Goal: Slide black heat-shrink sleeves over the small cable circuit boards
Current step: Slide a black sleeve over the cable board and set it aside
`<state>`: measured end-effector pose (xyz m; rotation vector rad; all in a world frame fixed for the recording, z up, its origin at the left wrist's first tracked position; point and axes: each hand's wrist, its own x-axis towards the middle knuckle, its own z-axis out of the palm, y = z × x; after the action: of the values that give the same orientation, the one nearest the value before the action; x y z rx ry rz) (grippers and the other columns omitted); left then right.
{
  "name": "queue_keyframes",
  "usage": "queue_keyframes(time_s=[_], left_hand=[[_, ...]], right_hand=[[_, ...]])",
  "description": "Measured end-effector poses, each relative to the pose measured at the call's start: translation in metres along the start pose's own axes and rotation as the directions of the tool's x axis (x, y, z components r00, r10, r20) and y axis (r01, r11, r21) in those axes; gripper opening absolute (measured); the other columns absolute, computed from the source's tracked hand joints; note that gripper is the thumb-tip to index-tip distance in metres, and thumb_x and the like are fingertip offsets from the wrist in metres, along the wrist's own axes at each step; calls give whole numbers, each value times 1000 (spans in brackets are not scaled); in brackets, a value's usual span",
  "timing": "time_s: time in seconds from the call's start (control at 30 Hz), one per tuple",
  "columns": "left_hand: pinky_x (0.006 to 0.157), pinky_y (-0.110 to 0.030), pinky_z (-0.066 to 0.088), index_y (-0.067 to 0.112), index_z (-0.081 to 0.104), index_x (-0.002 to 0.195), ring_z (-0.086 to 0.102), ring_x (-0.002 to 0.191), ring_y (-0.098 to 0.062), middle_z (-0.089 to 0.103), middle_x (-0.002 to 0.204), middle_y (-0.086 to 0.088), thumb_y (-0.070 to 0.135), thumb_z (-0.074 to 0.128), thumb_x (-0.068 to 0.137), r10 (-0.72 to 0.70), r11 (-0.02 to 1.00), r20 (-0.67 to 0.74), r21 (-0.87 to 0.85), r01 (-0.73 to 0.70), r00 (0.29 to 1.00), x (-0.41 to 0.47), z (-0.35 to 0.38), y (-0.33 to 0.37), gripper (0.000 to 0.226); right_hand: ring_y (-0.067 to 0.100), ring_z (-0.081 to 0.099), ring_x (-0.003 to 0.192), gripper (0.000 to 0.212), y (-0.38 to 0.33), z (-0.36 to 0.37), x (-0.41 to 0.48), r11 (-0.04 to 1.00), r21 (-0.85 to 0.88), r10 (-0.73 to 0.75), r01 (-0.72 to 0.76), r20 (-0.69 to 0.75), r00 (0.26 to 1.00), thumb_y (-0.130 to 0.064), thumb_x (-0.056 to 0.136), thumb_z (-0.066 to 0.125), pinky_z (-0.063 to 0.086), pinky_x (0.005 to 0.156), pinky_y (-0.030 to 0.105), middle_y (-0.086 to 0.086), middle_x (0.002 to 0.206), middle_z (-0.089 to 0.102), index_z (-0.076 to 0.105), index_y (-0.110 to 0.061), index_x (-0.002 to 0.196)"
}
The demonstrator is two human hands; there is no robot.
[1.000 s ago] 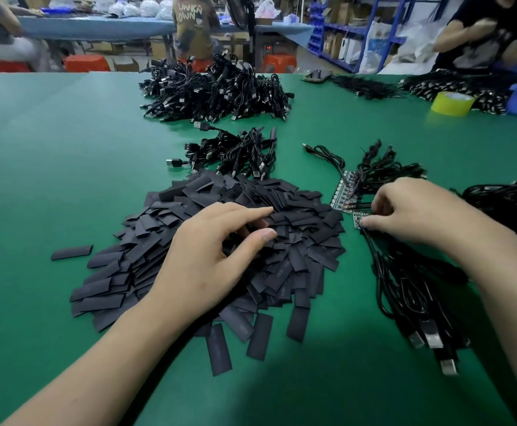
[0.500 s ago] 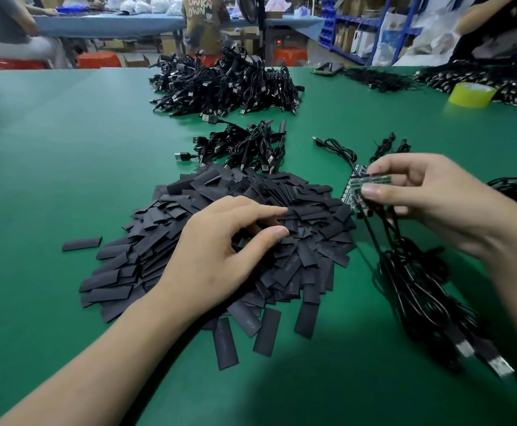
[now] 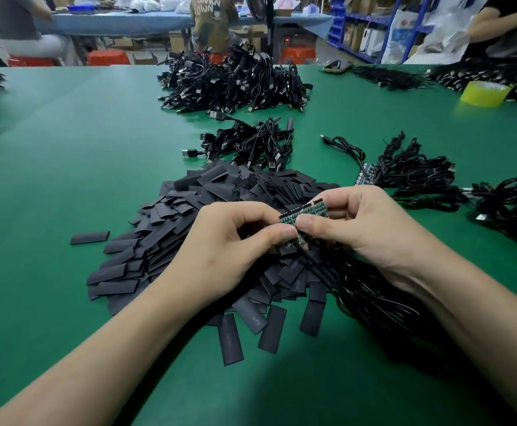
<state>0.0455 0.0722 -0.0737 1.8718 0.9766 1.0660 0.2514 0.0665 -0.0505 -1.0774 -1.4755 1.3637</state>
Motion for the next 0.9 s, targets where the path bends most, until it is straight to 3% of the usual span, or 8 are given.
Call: queue_keyframes(time_s=[0.37,0.43,0.5,0.53,0.6,0.7,0.77,0.9], left_hand=[[69,-19,51,7,76,83,62,67,-7,72,76,-15,30,72,86,49,978,78,-205,-32,996,1,0,0,23],[68,-16,52,11,77,81,63,65,-6,74,75,-10,28,73,85,42,975,61,-221,-27,997,2,0,1,19],[65,-13,50,16,78,79,63,64,-3,74,72,-1,26,75,85,35,982,33,-189,-28,999,1,0,1,12],[64,-13,49,20,79,78,63,63,-2,74,71,2,27,76,85,33,987,12,-156,-31,999,1,-1,0,10],[62,-11,46,27,79,75,60,61,1,72,68,7,34,77,82,39,996,-41,-82,-42,998,-1,-1,0,10],[59,-8,41,34,76,70,56,58,4,69,64,13,36,78,80,85,996,-111,23,-83,990,-1,1,2,11],[60,-8,41,31,76,73,58,58,3,70,65,13,32,79,82,120,992,-148,63,-112,982,-2,2,3,10],[59,-9,41,32,74,75,57,59,3,67,65,17,41,74,81,140,988,-227,96,-121,964,-1,2,5,11]], right_hand=[[19,74,72,21,1,0,-1,984,167,49,-68,113,992,-20,73,78,60,66,25,17,90,77,79,-8,91],[20,73,73,26,-3,-6,-1,990,122,64,-76,96,993,-26,72,80,61,68,27,18,93,78,79,-9,93],[17,73,73,28,-7,-21,-1,994,-93,59,-62,-30,998,-36,72,82,58,70,27,9,89,79,80,-17,92],[16,73,73,26,-9,-31,-1,955,-291,29,-65,-127,991,-42,74,81,55,71,28,3,86,79,80,-22,90],[10,68,72,23,-11,-54,0,726,-672,-109,-145,-320,941,-47,78,80,48,69,26,-7,80,76,78,-26,88],[10,60,87,32,-9,-63,-1,434,-876,-345,-212,-379,859,-46,84,76,46,80,26,-9,94,64,75,-25,108],[10,58,101,31,-11,-50,-1,474,-880,-427,-34,-263,865,-52,88,67,43,89,25,-10,103,62,75,-28,106],[-2,63,88,27,-9,-3,-3,694,-692,-206,200,75,976,-60,87,57,43,76,15,-20,91,67,73,-38,87]])
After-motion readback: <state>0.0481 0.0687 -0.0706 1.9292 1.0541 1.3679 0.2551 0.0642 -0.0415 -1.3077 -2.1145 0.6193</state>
